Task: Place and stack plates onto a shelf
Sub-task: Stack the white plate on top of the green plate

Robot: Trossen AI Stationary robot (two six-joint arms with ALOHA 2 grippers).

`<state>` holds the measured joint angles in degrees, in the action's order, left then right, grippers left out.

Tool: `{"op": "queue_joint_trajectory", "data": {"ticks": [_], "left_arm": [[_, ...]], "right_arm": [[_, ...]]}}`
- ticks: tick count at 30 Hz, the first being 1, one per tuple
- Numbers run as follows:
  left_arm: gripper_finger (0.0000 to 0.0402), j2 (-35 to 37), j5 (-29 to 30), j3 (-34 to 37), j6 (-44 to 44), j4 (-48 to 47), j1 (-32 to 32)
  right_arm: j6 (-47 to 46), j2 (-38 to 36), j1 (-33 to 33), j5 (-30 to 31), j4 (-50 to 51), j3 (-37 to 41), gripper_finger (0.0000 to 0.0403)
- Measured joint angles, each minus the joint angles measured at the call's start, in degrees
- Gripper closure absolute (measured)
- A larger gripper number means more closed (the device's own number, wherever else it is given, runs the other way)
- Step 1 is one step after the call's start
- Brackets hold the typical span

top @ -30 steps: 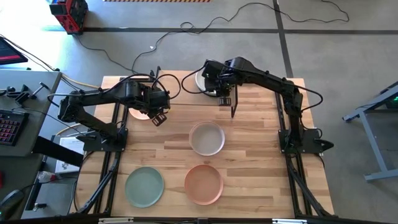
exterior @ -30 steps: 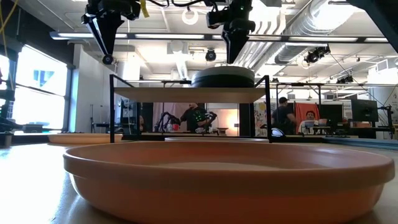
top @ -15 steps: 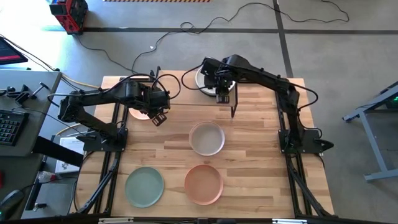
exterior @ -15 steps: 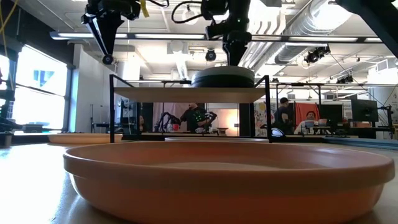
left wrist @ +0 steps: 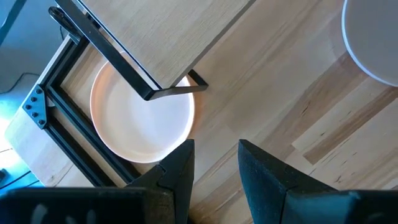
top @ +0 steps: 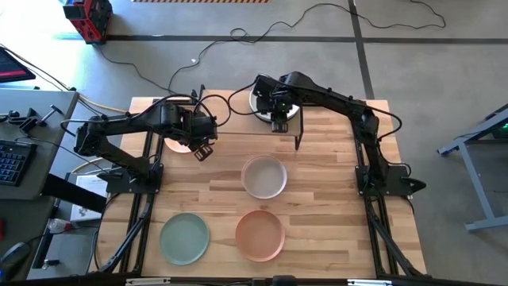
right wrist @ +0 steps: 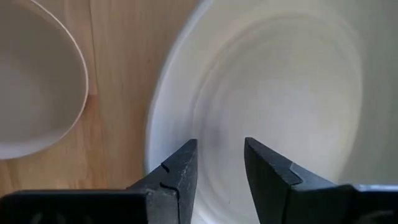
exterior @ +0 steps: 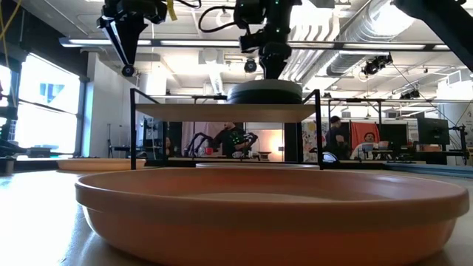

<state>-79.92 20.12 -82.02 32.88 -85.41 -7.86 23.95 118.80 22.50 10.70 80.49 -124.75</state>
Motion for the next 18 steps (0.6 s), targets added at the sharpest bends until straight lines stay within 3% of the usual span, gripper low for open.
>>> {"op": "queue_joint_trajectory", "data": {"ticks": [13, 18], "left_arm": [[0.0289, 0.0, 0.0, 0.0, 0.1, 0.0, 0.0], [0.0289, 0.0, 0.0, 0.0, 0.2, 0.0, 0.0]], "right_arm": [[-1.0, 0.8, 0.3, 0.9, -0.6, 0.0, 0.0289], [-1.0, 0.8, -0.1, 4.5, 2.1, -1.0, 0.0289]]}}
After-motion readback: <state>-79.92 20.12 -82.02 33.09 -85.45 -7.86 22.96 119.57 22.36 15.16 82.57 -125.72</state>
